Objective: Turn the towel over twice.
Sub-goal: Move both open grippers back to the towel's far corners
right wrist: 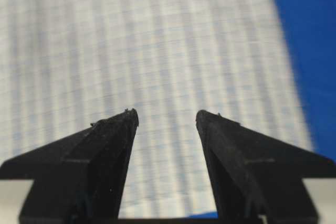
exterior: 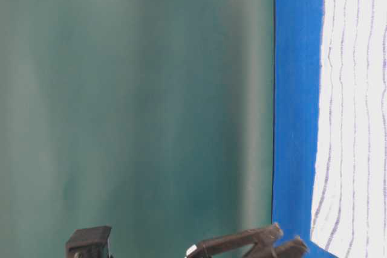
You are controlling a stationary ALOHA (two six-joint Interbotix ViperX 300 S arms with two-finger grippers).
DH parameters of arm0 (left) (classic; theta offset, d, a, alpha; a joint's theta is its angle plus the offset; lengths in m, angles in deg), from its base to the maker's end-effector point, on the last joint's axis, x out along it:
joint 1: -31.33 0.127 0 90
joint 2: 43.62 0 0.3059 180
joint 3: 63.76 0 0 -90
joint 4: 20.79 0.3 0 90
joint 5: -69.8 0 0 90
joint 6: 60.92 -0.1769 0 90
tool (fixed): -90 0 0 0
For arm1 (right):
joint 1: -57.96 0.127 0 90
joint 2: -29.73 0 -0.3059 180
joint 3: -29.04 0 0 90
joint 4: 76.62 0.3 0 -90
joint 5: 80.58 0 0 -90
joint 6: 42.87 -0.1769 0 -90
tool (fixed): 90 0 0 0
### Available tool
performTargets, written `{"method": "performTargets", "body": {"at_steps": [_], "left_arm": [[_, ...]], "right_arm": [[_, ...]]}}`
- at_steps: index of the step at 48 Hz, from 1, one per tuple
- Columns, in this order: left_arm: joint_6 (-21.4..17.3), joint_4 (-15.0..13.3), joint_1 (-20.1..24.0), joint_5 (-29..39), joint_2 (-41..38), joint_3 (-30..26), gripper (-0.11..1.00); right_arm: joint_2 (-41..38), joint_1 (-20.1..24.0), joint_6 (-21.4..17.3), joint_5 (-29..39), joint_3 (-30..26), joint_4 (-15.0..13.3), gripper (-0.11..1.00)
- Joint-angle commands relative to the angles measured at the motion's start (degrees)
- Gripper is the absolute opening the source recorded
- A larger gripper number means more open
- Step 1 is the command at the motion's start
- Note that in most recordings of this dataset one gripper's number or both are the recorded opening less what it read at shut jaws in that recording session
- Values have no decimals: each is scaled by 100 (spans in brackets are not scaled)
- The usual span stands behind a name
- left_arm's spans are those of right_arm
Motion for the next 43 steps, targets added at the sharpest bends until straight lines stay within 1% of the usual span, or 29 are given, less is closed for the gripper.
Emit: {"method": "performTargets", "body": {"at_steps": [1,9,15,20,24,33,43], "left_arm": [[-149,-9,237,-70,88,-62,78],[-527,-9,738,-272,-53,0,78],[-659,-9,1081,-439,-255,53,78],[-712,-9,1301,-624,-466,53,78],[-729,-9,1441,-835,-659,70,78],[-721,-9,1617,-1327,-1020,141,78],[-721,-9,1758,-1661,-1301,211,77]], "right_arm": [[-35,-334,9,62,-53,-123,56],[-396,-940,9,44,26,-308,56],[-826,-1380,9,-79,105,-369,56],[-1151,-1617,9,-369,158,-457,56],[-1415,-1819,9,-756,176,-519,56],[-1854,-2092,18,-1239,185,-589,56],[-2285,-2294,26,-1371,158,-624,56]]}}
